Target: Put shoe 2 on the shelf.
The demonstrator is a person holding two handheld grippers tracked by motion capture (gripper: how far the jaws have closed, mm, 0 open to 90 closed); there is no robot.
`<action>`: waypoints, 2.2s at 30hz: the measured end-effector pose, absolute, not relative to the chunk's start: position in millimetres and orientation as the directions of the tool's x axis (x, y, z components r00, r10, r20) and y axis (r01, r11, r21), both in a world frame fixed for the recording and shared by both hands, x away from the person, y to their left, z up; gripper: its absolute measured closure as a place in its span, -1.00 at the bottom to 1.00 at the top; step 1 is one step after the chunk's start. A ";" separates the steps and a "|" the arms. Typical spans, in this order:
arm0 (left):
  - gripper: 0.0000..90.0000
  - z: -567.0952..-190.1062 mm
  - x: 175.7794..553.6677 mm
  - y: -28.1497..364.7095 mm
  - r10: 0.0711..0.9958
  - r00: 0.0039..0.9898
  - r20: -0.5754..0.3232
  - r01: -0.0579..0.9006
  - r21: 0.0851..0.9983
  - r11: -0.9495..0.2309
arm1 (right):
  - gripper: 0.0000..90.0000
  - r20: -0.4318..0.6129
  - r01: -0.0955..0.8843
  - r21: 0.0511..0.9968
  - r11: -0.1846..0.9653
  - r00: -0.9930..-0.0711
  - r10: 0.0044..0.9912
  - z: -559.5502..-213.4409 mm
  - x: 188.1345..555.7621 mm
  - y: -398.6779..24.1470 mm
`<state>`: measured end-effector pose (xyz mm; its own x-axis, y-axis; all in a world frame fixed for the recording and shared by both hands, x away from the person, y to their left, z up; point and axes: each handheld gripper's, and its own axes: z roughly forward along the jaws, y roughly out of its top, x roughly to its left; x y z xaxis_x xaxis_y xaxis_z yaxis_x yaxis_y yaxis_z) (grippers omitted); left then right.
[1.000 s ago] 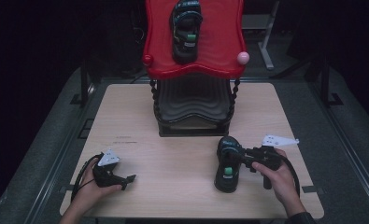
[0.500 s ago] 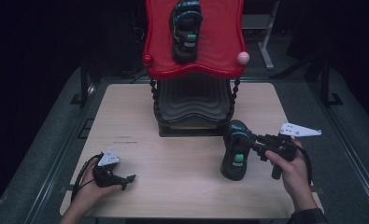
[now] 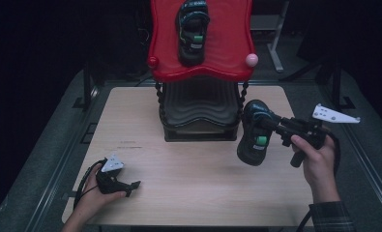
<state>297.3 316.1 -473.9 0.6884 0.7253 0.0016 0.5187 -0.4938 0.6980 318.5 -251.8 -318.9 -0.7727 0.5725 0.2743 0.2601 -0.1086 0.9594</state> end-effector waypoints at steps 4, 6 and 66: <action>-1.00 -473.8 297.4 316.2 0.725 0.689 0.001 0.519 0.697 -0.494 | 0.49 0.257 0.221 0.966 -0.133 -0.771 0.583 -299.1 320.4 -257.7; -1.00 -473.8 297.4 316.2 0.725 0.689 0.001 0.519 0.697 -0.494 | 0.49 0.246 0.200 0.969 -0.144 -0.772 0.586 -287.1 322.0 -261.4; -1.00 -473.9 293.3 317.6 0.721 0.693 0.001 0.517 0.697 -0.497 | 0.50 0.110 0.089 0.994 -0.066 -0.820 0.562 -132.0 509.4 -164.0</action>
